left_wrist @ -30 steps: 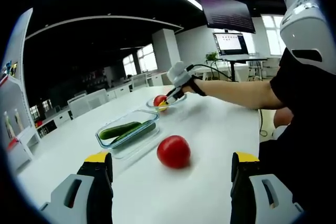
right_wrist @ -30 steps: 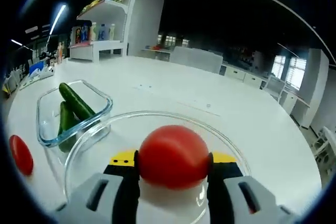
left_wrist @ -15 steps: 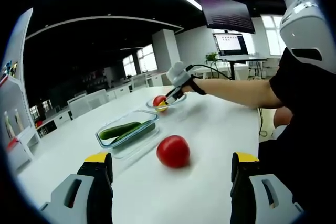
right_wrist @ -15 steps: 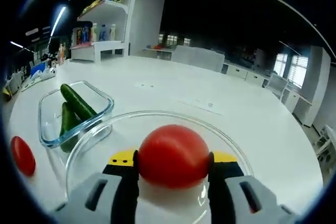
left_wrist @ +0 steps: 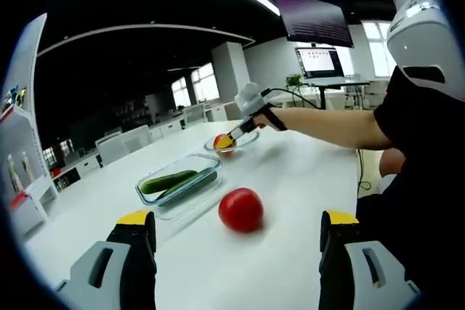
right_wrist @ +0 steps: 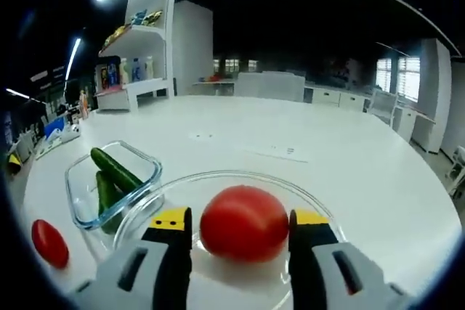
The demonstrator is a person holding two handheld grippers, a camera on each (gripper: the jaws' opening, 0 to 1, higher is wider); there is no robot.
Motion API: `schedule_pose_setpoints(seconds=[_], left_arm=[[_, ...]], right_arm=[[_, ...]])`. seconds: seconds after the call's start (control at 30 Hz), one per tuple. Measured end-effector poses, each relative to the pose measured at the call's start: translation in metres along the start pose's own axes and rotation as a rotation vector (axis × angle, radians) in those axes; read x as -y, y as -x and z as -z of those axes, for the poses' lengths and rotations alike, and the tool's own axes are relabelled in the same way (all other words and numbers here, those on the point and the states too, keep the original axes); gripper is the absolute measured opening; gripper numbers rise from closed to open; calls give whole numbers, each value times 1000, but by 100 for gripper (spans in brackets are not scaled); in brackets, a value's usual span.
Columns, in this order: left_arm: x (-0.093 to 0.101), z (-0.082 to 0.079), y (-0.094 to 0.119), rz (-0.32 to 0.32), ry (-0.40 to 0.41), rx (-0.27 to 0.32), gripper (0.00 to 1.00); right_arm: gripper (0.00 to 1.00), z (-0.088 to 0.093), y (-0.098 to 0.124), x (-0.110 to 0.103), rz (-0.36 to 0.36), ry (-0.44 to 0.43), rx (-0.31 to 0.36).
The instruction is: Sort the scattered tomatoes and cucumbers on the table and place them into their respective storage containers
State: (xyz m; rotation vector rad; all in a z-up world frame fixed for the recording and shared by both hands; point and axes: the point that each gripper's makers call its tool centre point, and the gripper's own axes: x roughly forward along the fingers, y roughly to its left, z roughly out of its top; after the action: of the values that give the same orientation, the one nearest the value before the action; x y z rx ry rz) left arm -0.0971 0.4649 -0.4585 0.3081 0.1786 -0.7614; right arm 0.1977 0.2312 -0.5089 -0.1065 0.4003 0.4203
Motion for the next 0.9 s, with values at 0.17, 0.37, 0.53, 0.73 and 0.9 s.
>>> schedule_pose_setpoints(seconds=[0.17, 0.37, 0.53, 0.73, 0.9], left_arm=[[1, 0, 1, 2, -2, 0, 93], [1, -1, 3, -4, -1, 3, 93], [1, -1, 4, -7, -1, 4, 93], [2, -2, 5, -8, -4, 4, 93], [4, -2, 4, -7, -5, 4, 93]], right_arm=[[52, -6, 9, -1, 6, -1, 35], [59, -18, 13, 5, 17, -8, 78], [64, -24, 21, 11, 35, -2, 120], [76, -28, 44, 10, 37, -28, 168], [88, -30, 61, 18, 40, -52, 198]])
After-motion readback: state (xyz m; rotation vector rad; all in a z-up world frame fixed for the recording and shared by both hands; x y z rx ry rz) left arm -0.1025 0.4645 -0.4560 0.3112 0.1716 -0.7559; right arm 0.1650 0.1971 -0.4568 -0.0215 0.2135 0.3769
